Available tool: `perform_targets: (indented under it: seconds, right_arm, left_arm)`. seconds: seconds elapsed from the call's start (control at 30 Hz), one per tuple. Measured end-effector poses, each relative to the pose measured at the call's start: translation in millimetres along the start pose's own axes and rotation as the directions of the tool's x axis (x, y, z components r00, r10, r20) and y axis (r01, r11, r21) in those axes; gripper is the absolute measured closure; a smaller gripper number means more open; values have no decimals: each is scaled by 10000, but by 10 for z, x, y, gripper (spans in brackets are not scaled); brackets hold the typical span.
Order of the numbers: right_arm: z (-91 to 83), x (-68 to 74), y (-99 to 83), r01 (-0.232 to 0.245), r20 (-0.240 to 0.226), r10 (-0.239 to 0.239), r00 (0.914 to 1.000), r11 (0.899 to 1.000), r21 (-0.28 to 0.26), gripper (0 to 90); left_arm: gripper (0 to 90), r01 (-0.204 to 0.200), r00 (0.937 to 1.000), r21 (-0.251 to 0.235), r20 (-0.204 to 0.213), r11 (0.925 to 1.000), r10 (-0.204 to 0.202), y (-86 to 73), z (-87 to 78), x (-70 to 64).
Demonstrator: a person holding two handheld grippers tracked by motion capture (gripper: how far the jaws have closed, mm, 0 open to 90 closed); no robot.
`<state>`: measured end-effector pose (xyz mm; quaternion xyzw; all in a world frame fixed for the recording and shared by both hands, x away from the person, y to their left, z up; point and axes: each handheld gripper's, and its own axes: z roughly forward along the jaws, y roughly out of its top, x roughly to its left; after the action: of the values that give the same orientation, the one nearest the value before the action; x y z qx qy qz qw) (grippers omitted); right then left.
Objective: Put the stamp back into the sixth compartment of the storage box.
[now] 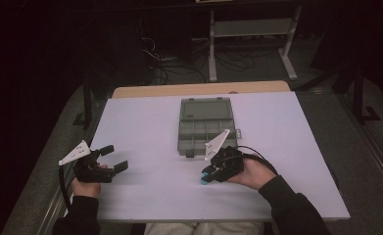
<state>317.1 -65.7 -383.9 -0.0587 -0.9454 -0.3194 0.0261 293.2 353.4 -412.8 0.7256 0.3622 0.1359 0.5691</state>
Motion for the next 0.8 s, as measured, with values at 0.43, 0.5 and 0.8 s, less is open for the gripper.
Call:
perform_targets:
  seconds: [0.43,0.5,0.8]
  right_arm:
    - [-97,-83,75,-25,-87,24,10000,9999,-97,711]
    - [-98,-95,84,5,-69,-5,10000,10000,-43,711]
    - [-126,-159,122,-18,-7,18,10000,10000,91,711]
  left_arm:
    - [0,-1,10000,5,14,10000,1,0,1,1]
    - [0,0,10000,3,7,10000,0,0,0,2]
    - [0,2,10000,4,10,10000,-2,0,0,1]
